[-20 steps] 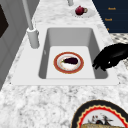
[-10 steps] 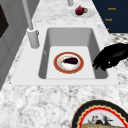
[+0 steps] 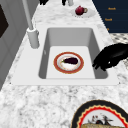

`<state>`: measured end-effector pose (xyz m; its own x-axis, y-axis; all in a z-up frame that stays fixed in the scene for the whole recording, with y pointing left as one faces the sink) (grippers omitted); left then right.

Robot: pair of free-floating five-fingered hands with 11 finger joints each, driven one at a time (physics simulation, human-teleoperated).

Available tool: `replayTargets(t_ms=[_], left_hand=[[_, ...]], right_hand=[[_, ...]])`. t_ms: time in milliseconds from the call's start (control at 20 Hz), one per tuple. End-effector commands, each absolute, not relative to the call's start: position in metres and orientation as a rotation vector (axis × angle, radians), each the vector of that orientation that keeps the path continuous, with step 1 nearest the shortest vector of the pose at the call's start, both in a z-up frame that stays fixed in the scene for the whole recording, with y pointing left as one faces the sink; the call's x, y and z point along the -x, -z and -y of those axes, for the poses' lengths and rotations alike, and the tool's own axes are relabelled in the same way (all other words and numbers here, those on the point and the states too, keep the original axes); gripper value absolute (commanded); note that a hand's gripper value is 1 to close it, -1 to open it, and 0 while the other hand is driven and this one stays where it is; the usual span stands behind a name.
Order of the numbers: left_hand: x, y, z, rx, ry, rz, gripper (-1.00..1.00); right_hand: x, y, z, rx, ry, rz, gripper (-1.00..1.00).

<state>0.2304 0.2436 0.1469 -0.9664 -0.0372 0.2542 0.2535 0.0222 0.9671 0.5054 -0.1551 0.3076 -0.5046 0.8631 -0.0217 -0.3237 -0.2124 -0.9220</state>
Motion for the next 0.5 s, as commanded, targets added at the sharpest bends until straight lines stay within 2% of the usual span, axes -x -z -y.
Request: replayTargets(t_ms=[0,450], left_hand=[[-0.23,-0.147,-0.244,0.225,2.049,2.085,0.0],[-0.23,-0.147,-0.244,0.225,2.049,2.085,0.0]], right_hand=[[-0.525,-0.284,0.147,0.669,-1.838,1.163,-1.0],[-0.586,-0.276,0.143,0.511,-1.836,1.009,-1.0]])
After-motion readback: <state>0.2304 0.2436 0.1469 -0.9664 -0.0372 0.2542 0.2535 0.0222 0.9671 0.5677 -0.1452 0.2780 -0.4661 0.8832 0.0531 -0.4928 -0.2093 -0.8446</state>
